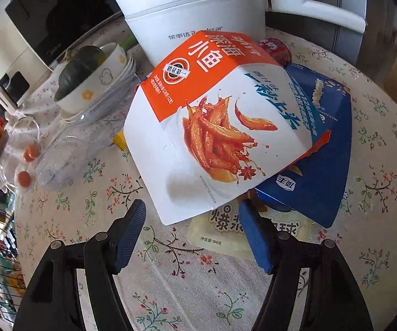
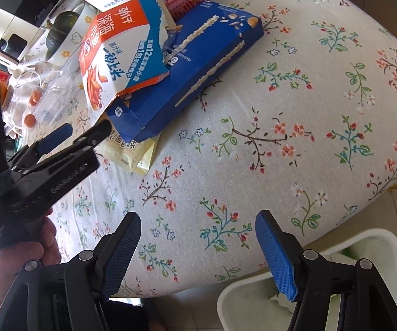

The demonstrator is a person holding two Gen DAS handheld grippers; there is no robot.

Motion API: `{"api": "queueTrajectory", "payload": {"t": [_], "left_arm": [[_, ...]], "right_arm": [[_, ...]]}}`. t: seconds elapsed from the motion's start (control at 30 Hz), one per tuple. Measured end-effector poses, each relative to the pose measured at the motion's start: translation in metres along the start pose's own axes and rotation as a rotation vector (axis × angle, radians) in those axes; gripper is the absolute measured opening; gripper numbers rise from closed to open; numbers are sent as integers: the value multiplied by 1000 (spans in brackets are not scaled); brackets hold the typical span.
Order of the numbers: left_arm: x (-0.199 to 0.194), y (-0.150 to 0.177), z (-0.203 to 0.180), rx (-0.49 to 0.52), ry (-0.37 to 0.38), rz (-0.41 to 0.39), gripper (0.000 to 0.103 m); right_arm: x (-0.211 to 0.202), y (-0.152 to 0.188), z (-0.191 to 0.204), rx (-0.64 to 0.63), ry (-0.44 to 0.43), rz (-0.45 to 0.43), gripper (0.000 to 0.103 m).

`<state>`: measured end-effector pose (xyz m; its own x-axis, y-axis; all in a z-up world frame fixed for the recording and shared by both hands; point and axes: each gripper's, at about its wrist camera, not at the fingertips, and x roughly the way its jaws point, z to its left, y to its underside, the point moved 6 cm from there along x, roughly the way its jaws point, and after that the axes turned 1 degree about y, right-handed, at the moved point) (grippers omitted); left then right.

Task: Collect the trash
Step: 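Grasp the blue box with the right tool while the left tool grasps the orange-and-white bag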

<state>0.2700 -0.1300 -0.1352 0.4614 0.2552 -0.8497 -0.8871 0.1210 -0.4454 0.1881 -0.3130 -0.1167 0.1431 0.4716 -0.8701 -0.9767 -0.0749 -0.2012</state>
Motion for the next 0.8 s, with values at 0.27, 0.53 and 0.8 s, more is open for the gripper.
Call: {"api": "queueTrajectory", "payload": {"t": [0.27, 0.53, 0.8], "left_arm": [[-3, -8, -2, 121, -83, -102, 37], [-13, -17, 25, 8, -79, -113, 10], [-30, -13, 46, -32, -76, -106, 1]], "right_arm": [[8, -8, 2, 21, -56, 3, 74], [34, -38, -12, 272, -281, -13, 74], [62, -55, -7, 404, -422, -45, 74]]}}
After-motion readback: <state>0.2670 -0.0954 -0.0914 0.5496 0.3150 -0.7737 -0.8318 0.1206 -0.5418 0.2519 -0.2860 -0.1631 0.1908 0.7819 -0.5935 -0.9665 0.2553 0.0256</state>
